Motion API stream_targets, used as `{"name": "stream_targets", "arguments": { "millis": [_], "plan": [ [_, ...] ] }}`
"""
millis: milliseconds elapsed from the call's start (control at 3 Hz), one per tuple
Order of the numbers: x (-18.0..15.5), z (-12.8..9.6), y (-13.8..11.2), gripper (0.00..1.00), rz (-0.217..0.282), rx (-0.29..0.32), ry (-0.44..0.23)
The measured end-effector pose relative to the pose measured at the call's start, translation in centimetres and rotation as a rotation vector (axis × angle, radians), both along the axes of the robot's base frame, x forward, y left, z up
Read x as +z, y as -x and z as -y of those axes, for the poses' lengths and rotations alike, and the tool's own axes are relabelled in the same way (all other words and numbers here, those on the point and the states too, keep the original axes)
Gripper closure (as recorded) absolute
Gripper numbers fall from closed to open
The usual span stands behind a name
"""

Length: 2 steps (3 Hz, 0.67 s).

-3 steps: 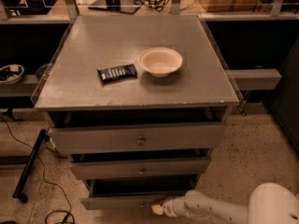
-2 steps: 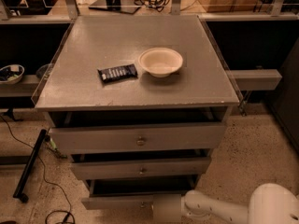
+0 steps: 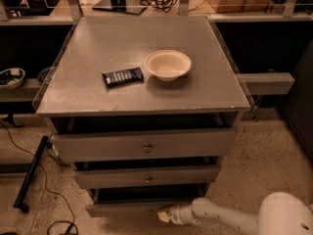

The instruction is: Close bottom drawer

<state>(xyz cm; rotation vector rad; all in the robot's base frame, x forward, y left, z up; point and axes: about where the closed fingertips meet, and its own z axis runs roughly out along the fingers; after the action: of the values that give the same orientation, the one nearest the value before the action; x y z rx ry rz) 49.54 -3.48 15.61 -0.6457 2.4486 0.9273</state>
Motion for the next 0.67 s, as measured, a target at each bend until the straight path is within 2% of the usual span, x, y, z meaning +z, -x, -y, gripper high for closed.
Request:
{"name": "stream_targets", "arguments": {
  "millis": [667],
  "plan": [
    [0.1, -0.9, -1.7, 1.00, 0.021, 0.004, -0.009]
  ]
}}
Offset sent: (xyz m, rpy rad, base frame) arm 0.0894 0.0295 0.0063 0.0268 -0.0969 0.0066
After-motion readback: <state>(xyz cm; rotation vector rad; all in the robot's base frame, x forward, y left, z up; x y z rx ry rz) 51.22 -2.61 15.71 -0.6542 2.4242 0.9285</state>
